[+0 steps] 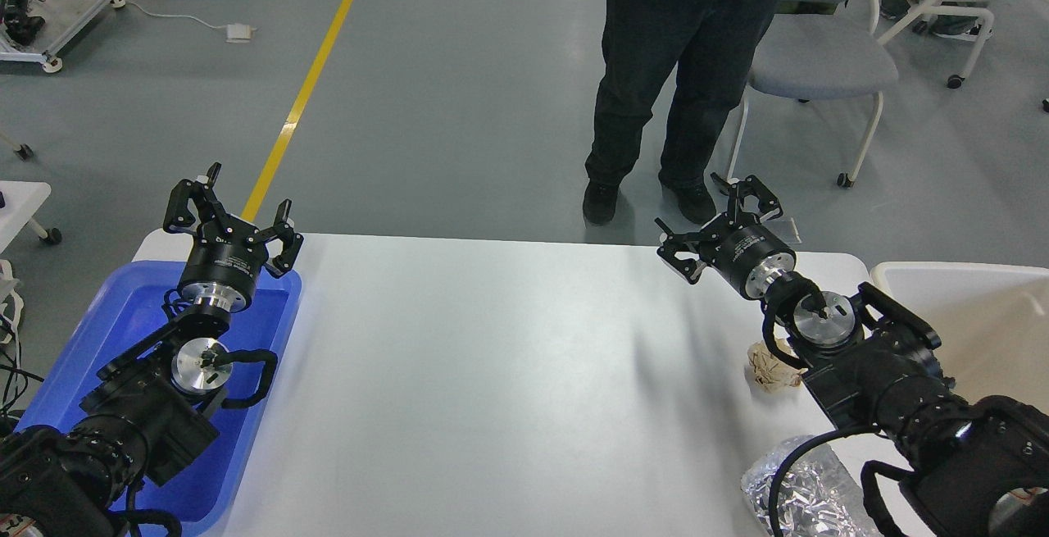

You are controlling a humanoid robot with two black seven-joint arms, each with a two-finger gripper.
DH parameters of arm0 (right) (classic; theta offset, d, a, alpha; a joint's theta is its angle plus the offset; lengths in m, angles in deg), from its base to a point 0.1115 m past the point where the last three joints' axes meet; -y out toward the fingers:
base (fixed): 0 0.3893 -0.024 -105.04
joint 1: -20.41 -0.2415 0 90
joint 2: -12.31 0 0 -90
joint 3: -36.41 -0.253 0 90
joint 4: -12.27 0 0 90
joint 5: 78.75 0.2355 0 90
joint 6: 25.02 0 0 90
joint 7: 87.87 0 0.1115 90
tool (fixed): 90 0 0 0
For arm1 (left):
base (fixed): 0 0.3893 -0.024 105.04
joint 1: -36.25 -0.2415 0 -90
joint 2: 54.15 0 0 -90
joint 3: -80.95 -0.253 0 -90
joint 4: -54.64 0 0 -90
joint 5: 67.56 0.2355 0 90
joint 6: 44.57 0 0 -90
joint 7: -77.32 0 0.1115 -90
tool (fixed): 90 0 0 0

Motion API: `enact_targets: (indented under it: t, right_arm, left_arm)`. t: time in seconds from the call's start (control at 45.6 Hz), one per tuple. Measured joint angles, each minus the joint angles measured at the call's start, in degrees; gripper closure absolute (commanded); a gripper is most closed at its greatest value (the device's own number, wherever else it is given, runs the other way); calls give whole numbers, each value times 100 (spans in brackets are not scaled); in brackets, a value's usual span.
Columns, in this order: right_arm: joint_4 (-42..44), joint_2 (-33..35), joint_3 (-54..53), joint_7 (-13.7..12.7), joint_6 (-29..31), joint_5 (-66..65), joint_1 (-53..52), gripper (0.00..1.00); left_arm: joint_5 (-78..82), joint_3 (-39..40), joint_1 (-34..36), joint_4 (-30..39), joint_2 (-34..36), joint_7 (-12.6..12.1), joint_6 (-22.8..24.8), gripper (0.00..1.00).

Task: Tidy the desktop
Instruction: 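Swing the right gripper outward toward the white bin beside the table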

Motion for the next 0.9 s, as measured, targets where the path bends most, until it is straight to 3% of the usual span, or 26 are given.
enact_targets:
  t: [0.614, 0.898]
  right_arm:
    - [-15, 11, 258, 0, 3, -4, -34, 0]
    - [-268, 526, 554, -6, 60, -13, -259, 0]
  left_arm:
    - [0, -7, 0, 0, 0, -5, 0, 0]
    - [0, -8, 0, -1, 0, -3, 0, 0]
